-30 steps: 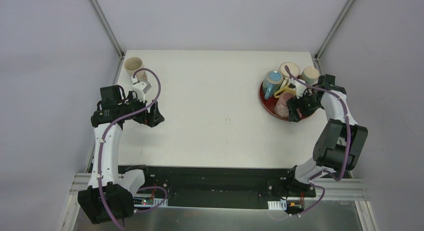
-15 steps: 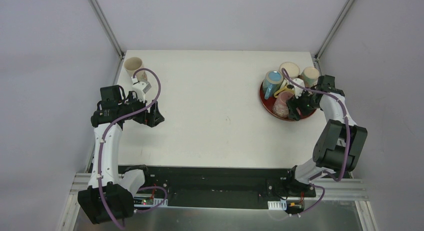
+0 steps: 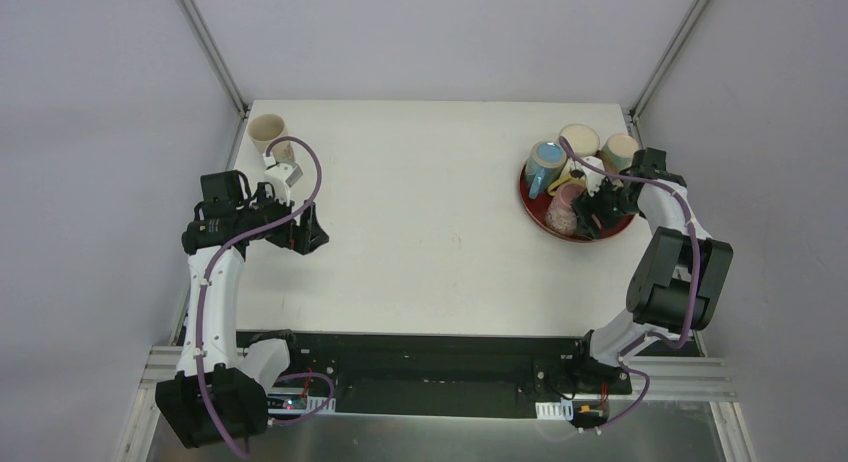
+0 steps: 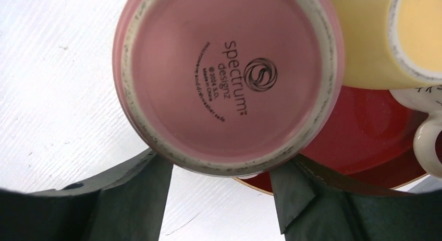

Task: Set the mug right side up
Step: Turn over the cup on the tray.

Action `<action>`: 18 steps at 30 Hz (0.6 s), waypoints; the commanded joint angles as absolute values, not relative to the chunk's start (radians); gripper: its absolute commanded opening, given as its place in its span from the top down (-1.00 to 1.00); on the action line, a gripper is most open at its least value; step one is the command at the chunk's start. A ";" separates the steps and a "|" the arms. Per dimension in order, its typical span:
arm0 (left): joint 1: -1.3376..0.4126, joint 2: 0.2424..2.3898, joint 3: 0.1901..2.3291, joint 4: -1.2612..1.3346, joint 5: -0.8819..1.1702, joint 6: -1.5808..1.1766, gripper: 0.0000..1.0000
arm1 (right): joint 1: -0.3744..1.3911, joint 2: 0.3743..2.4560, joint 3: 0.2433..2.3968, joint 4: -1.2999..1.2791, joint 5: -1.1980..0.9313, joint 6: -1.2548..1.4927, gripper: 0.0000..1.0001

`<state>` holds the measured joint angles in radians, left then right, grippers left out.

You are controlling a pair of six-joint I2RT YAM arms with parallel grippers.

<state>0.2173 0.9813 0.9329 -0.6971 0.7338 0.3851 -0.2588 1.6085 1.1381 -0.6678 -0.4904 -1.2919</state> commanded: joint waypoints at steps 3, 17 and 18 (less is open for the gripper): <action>0.219 0.967 0.922 -0.698 0.773 0.406 -0.98 | -0.254 1.647 1.215 -0.732 -0.564 -1.368 -0.13; 0.219 0.971 0.923 -0.698 0.776 0.406 -0.98 | -0.244 1.649 1.183 -0.728 -0.549 -1.394 0.07; 0.219 0.972 0.922 -0.698 0.776 0.406 -0.98 | -0.243 1.649 1.178 -0.721 -0.546 -1.394 0.06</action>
<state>0.2173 0.9813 0.9279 -0.6971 0.7338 0.3855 -0.2573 1.6489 1.1801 -0.7006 -0.5095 -1.3560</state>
